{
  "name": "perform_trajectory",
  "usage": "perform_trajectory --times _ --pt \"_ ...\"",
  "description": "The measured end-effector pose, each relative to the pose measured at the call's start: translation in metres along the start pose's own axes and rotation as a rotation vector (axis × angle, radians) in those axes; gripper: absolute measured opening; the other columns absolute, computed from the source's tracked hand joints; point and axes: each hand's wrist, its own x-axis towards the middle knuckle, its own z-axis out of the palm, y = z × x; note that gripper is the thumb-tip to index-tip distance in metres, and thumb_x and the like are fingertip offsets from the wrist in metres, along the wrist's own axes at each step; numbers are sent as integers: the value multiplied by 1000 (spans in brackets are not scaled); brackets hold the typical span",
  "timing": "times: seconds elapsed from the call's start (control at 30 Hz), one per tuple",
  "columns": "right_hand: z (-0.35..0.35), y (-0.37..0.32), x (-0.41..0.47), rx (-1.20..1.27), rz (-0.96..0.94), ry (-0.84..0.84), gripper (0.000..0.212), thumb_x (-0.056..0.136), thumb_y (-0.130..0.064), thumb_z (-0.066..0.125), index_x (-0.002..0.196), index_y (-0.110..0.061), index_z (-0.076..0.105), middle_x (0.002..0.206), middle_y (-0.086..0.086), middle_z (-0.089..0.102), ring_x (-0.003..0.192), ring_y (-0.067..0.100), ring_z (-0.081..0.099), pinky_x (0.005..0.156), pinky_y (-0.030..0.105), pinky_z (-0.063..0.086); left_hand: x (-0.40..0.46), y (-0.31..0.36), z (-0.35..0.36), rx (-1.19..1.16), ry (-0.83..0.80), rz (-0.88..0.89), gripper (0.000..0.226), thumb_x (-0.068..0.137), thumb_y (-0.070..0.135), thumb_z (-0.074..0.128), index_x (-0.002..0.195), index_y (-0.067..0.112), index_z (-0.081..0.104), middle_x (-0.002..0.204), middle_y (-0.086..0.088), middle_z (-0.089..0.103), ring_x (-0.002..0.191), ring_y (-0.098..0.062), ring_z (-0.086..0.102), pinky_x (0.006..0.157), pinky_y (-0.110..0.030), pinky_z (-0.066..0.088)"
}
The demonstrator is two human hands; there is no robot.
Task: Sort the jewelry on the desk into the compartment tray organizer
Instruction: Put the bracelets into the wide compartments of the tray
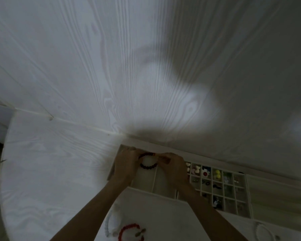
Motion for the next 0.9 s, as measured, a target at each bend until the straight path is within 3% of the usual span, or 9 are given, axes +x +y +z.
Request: perform_trajectory --times 0.1,0.17,0.37,0.47,0.53,0.67,0.77,0.83,0.9 --pt "0 -5 -2 -114 -50 10 17 82 -25 70 98 -20 75 99 -1 73 91 14 66 78 23 48 -5 -2 0 14 49 33 12 81 25 70 91 25 75 84 3 71 86 -20 61 69 -26 43" --pt "1 -9 -1 -169 -68 -3 17 82 -22 68 97 -17 73 99 1 71 94 18 63 77 28 47 -8 -6 -1 87 28 51 15 69 23 80 83 20 76 81 3 70 84 -22 63 64 -28 48" --pt "5 -13 1 -326 -72 -69 23 86 -29 61 107 -21 68 103 -1 67 100 17 59 77 29 44 -13 -4 -7 198 -119 107 22 45 23 87 61 17 74 64 0 66 70 -23 63 52 -23 46" --pt "1 -15 -6 -465 -197 -27 16 79 -20 68 95 -21 72 86 2 67 84 22 61 63 29 44 -11 2 -10 227 -130 125 23 39 20 87 55 18 71 56 1 64 60 -21 62 52 -19 45" --pt "-1 -10 -15 -591 -364 11 19 65 -8 76 82 -16 71 73 4 62 69 26 60 54 29 42 -11 5 -11 209 -127 111 21 43 18 85 60 16 73 60 -1 66 63 -23 63 57 -21 47" --pt "-3 -5 -21 -705 -552 -6 32 63 -9 64 92 -19 70 88 3 60 81 26 58 68 34 45 -14 8 -13 217 -189 135 28 75 28 63 97 15 74 98 -4 69 98 -26 59 88 -31 44" --pt "-2 -13 -18 -782 -551 -21 36 58 -10 62 91 -22 68 90 1 59 83 24 58 71 32 39 -18 9 -16 248 -191 215 34 77 36 55 94 15 75 95 -6 68 91 -27 62 86 -38 48" --pt "-1 -19 -15 -837 -517 -59 35 56 -13 67 89 -24 68 87 0 59 80 22 59 69 30 36 -18 5 -16 301 -254 225 41 80 37 43 98 16 73 100 -5 66 97 -26 60 90 -38 45" --pt "-1 -22 -11 -880 -488 -86 33 55 -16 68 87 -25 69 83 0 59 77 22 60 69 29 32 -18 3 -18 332 -269 225 33 75 31 51 93 15 73 95 -5 66 94 -27 61 86 -37 47"
